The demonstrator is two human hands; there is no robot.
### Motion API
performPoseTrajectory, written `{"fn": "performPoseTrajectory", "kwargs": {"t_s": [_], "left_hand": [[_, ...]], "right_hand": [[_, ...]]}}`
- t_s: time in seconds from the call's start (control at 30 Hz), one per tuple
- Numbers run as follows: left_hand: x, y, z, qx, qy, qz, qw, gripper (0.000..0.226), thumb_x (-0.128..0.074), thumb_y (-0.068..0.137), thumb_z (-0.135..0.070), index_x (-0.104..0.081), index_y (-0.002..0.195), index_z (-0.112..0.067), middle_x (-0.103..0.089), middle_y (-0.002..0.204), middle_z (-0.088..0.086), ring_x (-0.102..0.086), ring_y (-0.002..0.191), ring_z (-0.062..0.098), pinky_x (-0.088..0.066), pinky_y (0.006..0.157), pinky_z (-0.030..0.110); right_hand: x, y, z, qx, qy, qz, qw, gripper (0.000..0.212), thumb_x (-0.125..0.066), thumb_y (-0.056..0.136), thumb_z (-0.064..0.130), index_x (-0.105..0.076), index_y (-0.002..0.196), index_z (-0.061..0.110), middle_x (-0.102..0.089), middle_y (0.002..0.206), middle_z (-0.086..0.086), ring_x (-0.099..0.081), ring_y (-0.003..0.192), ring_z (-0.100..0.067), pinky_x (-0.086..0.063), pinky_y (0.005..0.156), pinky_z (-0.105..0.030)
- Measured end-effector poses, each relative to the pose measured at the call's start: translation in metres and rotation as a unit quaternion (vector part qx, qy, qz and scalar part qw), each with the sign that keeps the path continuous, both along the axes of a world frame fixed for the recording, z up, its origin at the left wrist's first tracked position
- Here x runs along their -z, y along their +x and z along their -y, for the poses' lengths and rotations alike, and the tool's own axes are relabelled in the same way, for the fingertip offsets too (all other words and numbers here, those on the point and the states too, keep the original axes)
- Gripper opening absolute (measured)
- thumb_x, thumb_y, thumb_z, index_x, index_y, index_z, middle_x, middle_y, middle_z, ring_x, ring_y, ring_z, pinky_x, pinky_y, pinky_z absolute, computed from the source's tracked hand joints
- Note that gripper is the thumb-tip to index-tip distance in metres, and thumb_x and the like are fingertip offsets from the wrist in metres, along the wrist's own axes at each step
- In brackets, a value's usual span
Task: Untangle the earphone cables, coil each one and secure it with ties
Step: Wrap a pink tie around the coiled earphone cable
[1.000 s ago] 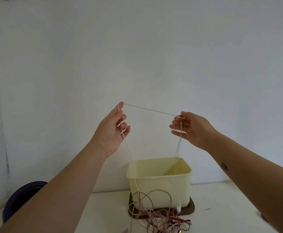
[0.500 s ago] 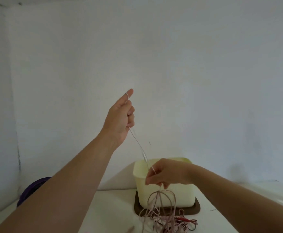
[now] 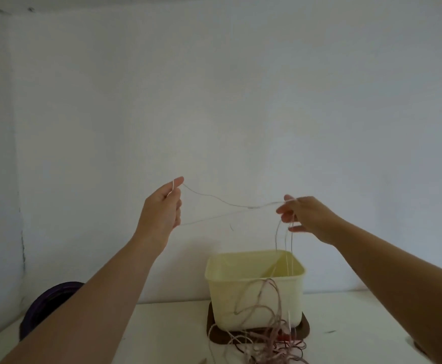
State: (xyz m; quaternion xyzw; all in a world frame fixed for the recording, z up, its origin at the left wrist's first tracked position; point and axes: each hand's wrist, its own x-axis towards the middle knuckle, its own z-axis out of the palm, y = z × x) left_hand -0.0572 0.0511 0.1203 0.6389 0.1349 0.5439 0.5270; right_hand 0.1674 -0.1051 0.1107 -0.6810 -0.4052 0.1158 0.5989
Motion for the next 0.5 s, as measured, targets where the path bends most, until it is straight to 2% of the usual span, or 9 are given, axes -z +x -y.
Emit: {"fn": "performPoseTrajectory", "kwargs": {"t_s": [0.1, 0.2, 0.3, 0.5], "left_hand": [[0.002, 0.001, 0.002, 0.005, 0.006, -0.005, 1.0, 0.028, -0.04, 0.1, -0.013, -0.057, 0.117, -0.026, -0.032, 0.05, -0.011, -0.024, 0.041, 0.005, -0.022, 0.04, 0.017], [0.003, 0.001, 0.001, 0.0, 0.019, -0.016, 1.0, 0.028, -0.039, 0.1, -0.013, -0.057, 0.116, -0.028, -0.032, 0.052, -0.011, -0.024, 0.041, 0.005, -0.023, 0.04, 0.016], [0.006, -0.001, -0.006, -0.022, 0.032, -0.035, 0.999, 0.028, -0.039, 0.1, -0.014, -0.058, 0.115, -0.027, -0.033, 0.055, -0.009, -0.025, 0.041, 0.006, -0.024, 0.041, 0.017], [0.014, -0.015, -0.017, -0.059, 0.044, -0.067, 0.995, 0.025, -0.039, 0.1, -0.017, -0.064, 0.102, -0.02, -0.035, 0.058, -0.005, -0.025, 0.038, 0.005, -0.022, 0.041, 0.017]], "right_hand": [[-0.019, -0.009, -0.002, -0.005, 0.134, -0.017, 0.991, 0.033, -0.042, 0.1, 0.026, -0.065, 0.083, 0.009, -0.058, 0.081, -0.007, -0.057, 0.086, -0.019, -0.053, 0.084, -0.04], [-0.037, -0.018, -0.005, 0.043, 0.197, 0.082, 0.976, 0.029, -0.042, 0.1, 0.028, -0.066, 0.089, 0.015, -0.064, 0.098, -0.001, -0.06, 0.098, -0.018, -0.052, 0.091, -0.037], [-0.052, -0.031, -0.006, -0.002, 0.213, 0.113, 0.97, 0.028, -0.04, 0.101, 0.027, -0.066, 0.099, 0.015, -0.065, 0.095, 0.003, -0.061, 0.101, -0.013, -0.05, 0.093, -0.032], [-0.07, -0.064, -0.018, -0.074, 0.182, 0.149, 0.969, 0.031, -0.041, 0.101, 0.026, -0.067, 0.102, 0.01, -0.066, 0.093, 0.004, -0.063, 0.095, -0.007, -0.051, 0.093, -0.029]]}}
